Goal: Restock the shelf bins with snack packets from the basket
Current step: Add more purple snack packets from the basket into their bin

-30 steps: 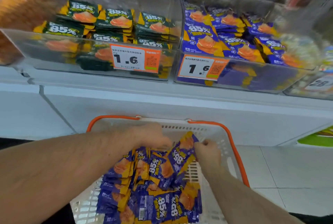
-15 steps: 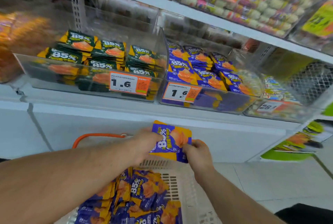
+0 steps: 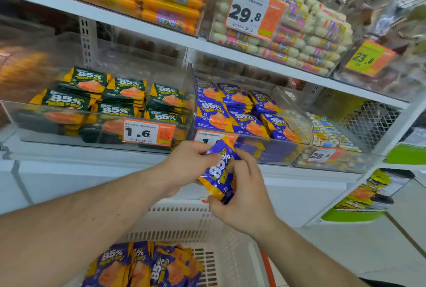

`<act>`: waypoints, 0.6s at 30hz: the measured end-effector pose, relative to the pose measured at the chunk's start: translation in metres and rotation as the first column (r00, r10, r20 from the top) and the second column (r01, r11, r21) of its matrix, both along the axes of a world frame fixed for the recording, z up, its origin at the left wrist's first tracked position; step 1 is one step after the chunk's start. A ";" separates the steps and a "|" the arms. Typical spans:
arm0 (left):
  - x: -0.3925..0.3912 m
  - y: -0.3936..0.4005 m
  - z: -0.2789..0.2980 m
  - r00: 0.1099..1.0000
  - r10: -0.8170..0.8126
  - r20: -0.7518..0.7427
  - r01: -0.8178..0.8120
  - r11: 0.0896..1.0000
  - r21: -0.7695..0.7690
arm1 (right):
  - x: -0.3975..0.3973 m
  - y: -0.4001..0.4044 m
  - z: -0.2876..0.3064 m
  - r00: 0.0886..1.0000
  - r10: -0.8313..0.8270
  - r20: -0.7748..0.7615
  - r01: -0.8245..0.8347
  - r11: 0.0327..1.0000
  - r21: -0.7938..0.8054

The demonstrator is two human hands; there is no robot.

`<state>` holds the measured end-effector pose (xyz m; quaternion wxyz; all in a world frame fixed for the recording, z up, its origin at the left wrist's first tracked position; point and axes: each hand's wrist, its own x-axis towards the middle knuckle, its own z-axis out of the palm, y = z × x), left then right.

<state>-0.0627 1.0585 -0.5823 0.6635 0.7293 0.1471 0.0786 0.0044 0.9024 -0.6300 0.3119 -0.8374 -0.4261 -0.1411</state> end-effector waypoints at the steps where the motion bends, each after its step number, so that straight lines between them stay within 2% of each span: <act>1: 0.004 0.001 0.005 0.995 0.060 0.084 -0.063 0.997 0.041 | 0.002 0.002 0.007 1.000 -0.012 0.017 0.011 0.998 0.068; 3: 0.013 0.006 0.013 0.937 0.157 0.311 -0.219 0.960 0.176 | 0.014 0.009 0.028 0.997 -0.070 0.039 0.059 0.972 0.230; 4: 0.016 0.010 0.016 0.892 0.167 0.420 -0.304 0.910 0.283 | 0.024 0.012 0.040 0.993 -0.118 0.016 0.109 0.950 0.293; 6: 0.021 0.020 0.019 0.825 0.115 0.553 -0.463 0.699 0.545 | 0.049 0.020 0.064 0.968 -0.233 -0.098 0.252 0.911 0.326; 8: 0.029 0.033 0.014 0.828 0.084 0.554 -0.510 0.523 0.683 | 0.078 0.029 0.083 0.927 -0.322 -0.192 0.364 0.896 0.255; 10: 0.037 0.041 0.001 0.867 0.093 0.490 -0.480 0.420 0.770 | 0.101 0.038 0.097 0.890 -0.375 -0.258 0.420 0.895 0.147; 13: 0.043 0.042 -0.015 0.933 0.128 0.337 -0.361 0.357 0.862 | 0.129 0.051 0.106 0.828 -0.454 -0.327 0.474 0.880 -0.021; 15: 0.046 0.039 -0.021 0.934 0.151 0.324 -0.357 0.341 0.870 | 0.143 0.059 0.107 0.807 -0.504 -0.308 0.499 0.861 -0.101; 18: 0.050 0.035 -0.022 0.924 0.178 0.337 -0.380 0.367 0.849 | 0.156 0.066 0.101 0.789 -0.535 -0.303 0.504 0.845 -0.179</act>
